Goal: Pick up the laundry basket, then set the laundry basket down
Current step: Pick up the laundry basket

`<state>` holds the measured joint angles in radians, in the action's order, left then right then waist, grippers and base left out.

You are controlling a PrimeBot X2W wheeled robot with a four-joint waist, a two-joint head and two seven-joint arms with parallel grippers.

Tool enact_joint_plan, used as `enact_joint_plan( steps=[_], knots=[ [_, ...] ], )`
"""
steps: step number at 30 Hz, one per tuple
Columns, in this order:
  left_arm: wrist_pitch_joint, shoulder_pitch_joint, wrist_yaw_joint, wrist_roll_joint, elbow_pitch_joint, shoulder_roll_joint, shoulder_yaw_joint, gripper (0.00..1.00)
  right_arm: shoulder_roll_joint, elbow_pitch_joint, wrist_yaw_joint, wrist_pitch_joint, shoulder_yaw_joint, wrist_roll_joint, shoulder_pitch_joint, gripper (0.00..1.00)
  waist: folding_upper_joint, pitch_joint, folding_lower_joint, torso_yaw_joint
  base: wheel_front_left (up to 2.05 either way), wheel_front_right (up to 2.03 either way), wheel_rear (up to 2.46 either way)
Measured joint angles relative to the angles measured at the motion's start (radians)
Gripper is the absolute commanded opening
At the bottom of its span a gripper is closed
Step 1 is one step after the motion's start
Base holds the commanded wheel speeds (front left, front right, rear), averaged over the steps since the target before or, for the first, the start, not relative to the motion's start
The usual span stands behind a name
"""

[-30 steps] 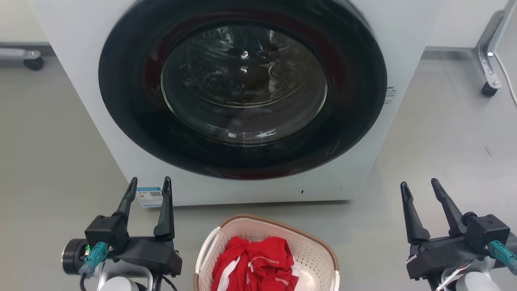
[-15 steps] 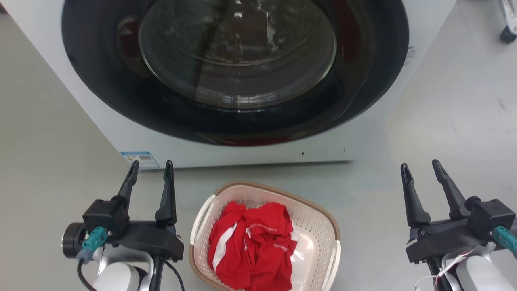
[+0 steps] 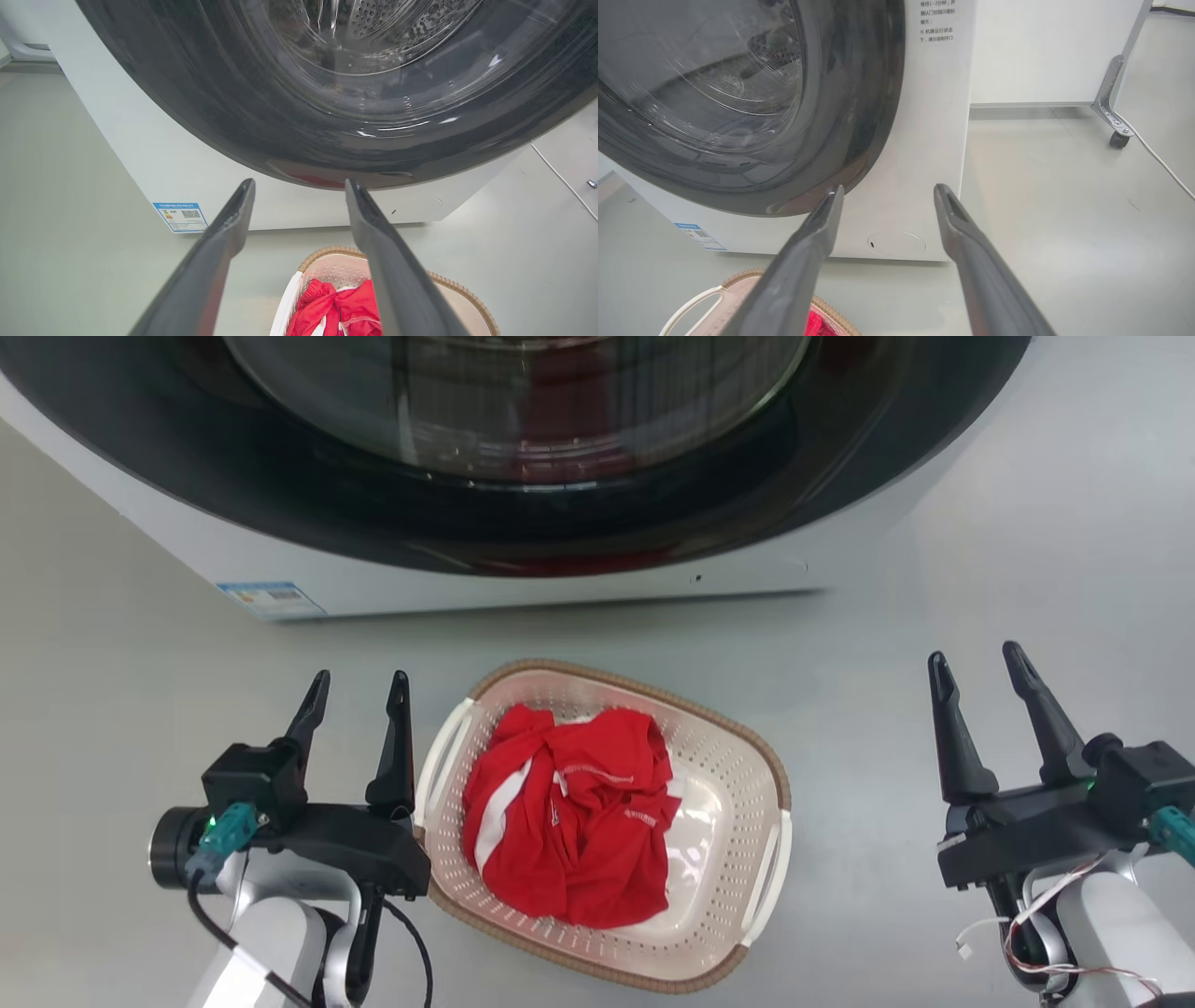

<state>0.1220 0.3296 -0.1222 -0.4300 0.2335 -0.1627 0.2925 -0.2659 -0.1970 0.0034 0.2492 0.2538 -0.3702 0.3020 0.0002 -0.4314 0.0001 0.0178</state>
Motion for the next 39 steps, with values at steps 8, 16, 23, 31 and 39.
enact_joint_plan(
  steps=[8, 16, 23, 31, 39],
  knots=[
    [-0.048, 0.061, 0.040, -0.007, 0.063, -0.011, 0.014, 1.00, 0.013, 0.005, 0.007, 0.000, 0.007, 0.000, 0.067, 1.00, 0.0001, -0.119, 0.0000, -0.013, 0.00, 0.00, 0.00],
    [-0.093, 0.137, 0.072, -0.013, 0.141, -0.037, 0.015, 1.00, 0.035, 0.023, 0.021, 0.000, 0.022, 0.000, 0.140, 1.00, 0.0000, -0.237, 0.0001, -0.036, 0.00, 0.00, 0.00],
    [-0.126, 0.221, 0.113, -0.029, 0.197, -0.065, -0.002, 1.00, 0.053, 0.026, 0.035, 0.000, 0.018, -0.018, 0.183, 1.00, 0.0000, -0.341, 0.0001, -0.062, 0.00, 0.00, 0.00],
    [-0.150, 0.295, 0.172, -0.061, 0.291, -0.099, -0.014, 1.00, 0.066, 0.010, 0.050, 0.000, 0.021, -0.021, 0.209, 1.00, 0.0000, -0.436, 0.0002, -0.093, 0.00, 0.00, 0.00],
    [-0.189, 0.347, 0.203, -0.071, 0.393, -0.114, -0.007, 1.00, 0.080, -0.014, 0.060, 0.000, 0.020, -0.027, 0.218, 1.00, 0.0000, -0.471, 0.0000, -0.121, 0.00, 0.00, 0.00]
  ],
)
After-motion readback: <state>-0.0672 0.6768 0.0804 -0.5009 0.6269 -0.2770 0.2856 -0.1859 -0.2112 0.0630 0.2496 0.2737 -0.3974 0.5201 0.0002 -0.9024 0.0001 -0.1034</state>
